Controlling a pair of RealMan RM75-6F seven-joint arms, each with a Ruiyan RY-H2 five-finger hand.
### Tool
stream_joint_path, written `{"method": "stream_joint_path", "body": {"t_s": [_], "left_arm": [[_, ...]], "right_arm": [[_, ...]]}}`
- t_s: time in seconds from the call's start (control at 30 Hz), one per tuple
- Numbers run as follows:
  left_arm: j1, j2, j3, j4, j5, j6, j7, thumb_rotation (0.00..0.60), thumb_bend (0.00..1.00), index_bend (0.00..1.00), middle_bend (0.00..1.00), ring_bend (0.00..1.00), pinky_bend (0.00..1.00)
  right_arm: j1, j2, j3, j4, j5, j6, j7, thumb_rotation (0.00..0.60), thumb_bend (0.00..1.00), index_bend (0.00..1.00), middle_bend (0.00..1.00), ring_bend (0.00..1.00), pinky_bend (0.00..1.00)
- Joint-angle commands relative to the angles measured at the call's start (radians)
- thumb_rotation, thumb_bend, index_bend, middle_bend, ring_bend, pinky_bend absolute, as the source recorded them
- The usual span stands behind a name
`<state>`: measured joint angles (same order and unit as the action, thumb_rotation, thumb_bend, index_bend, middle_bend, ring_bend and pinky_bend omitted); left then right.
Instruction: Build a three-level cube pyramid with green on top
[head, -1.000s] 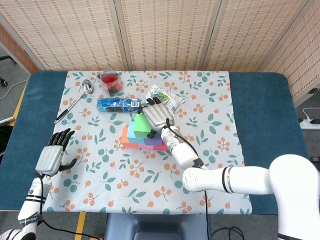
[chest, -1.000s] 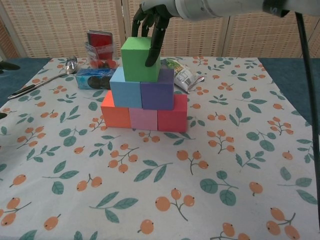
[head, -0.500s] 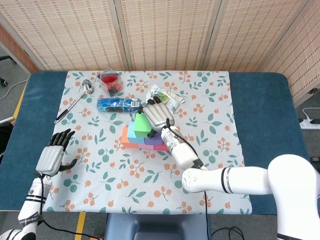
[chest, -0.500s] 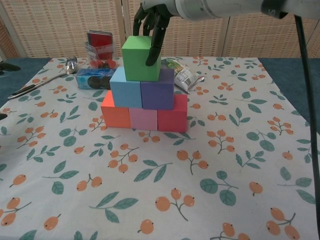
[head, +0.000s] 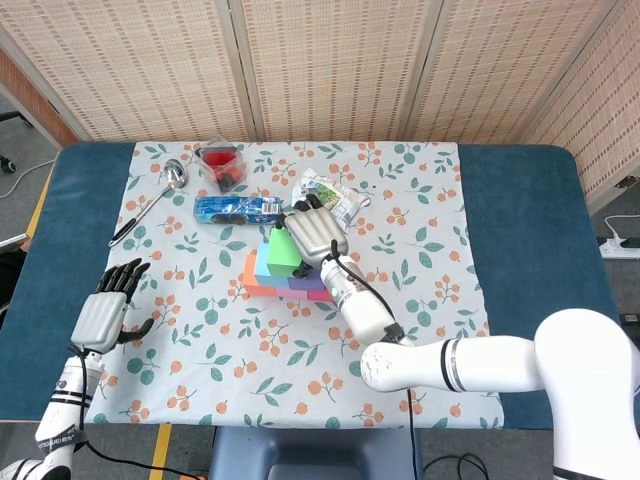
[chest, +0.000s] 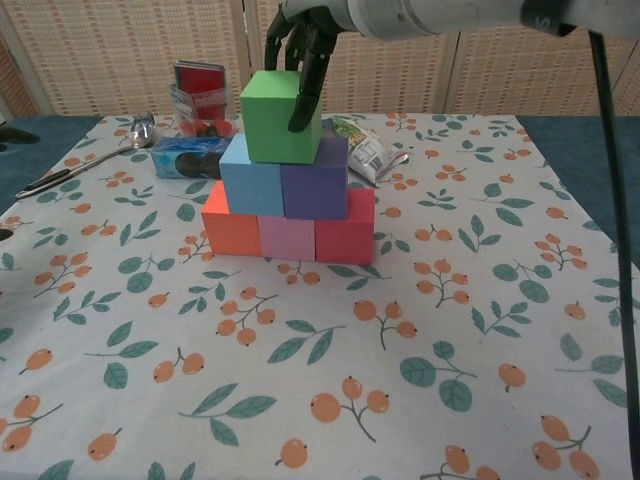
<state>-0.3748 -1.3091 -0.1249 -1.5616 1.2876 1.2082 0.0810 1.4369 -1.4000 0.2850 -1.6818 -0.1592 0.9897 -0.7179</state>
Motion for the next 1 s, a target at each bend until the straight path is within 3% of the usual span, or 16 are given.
{"method": "stream_joint_path", "body": {"t_s": [0.03, 1.0], "left_arm": [[0.001, -0.001, 0.000, 0.002, 0.001, 0.000, -0.003, 0.600, 0.31, 0.00, 0.00, 0.00, 0.04], [0.003, -0.012, 0.003, 0.028, 0.005, -0.004, -0.028, 0.600, 0.31, 0.00, 0.00, 0.00, 0.04]], "right_arm": [[0.004, -0.005, 0.000, 0.003, 0.010, 0.002, -0.011, 0.600, 0.00, 0.33, 0.38, 0.12, 0.00], [0.012, -0.032, 0.018, 0.034, 0.051, 0.003, -0.050, 0.600, 0.00, 0.31, 0.37, 0.12, 0.00]]}}
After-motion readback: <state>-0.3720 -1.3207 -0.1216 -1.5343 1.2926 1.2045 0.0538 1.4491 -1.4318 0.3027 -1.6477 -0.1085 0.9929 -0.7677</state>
